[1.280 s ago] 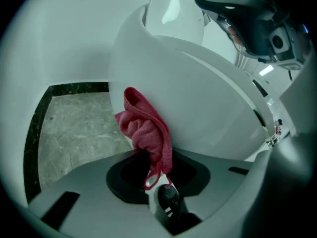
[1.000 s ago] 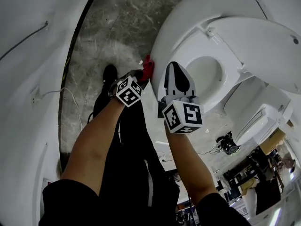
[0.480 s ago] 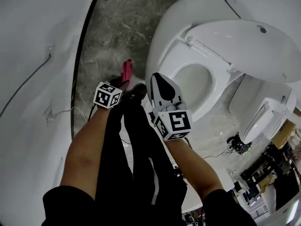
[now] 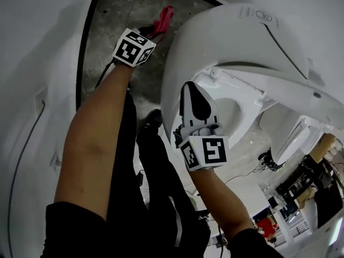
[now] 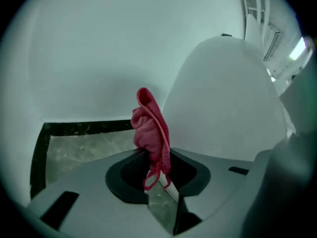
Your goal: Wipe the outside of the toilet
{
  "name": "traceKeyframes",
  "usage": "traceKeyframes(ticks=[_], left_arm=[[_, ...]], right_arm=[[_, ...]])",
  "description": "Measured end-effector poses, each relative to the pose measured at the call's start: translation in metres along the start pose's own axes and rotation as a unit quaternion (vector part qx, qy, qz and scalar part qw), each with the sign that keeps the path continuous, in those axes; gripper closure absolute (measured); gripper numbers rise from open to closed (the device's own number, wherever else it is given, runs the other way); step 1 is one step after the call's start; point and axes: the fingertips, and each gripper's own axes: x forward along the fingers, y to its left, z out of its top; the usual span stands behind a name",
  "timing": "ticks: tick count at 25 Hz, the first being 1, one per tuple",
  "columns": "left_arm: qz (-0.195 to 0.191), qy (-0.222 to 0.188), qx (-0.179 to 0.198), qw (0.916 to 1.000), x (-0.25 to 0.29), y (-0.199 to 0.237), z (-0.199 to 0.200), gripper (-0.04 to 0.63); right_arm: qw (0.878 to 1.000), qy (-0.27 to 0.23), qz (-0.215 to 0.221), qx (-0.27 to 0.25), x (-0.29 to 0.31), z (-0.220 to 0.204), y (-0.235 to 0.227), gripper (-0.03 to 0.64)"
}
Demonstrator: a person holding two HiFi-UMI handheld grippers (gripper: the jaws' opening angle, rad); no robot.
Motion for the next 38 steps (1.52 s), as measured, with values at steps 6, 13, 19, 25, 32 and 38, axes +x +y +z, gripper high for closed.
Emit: traceKeyframes(ticks=[6, 13, 19, 25, 32, 38], left_arm=[[-0.070, 0.054, 0.104, 0.9906, 0.069, -0.017, 0.008, 0.491], [-0.094, 0.066, 0.155, 0.9812, 0.062, -0.026, -0.004, 0.494], [-0.079, 0.079, 0.135, 0.9845, 0.041, -0.059, -0.062, 0.494], [-0.086, 0.114, 0.101, 0.9845, 0.012, -0.104, -0.144, 0.495], [-0.050, 0.094, 0.034, 0.9937, -0.001, -0.145, -0.200, 0.496], [-0.047, 0.089, -0.011, 0.9949, -0.021, -0.177, -0.230, 0.497]], right_arm=[[0.999, -0.001, -0.018, 0.034, 0.016, 0.009, 0.002, 0.577], [0.999, 0.003, -0.023, 0.035, 0.018, 0.003, -0.005, 0.577], [1.000, 0.013, -0.002, 0.017, 0.006, -0.010, 0.003, 0.577], [0.999, 0.020, 0.032, -0.020, -0.019, -0.030, 0.015, 0.577], [0.998, 0.032, 0.041, -0.032, -0.055, -0.073, 0.012, 0.577], [0.997, 0.050, 0.047, -0.037, -0.073, -0.103, 0.029, 0.577]])
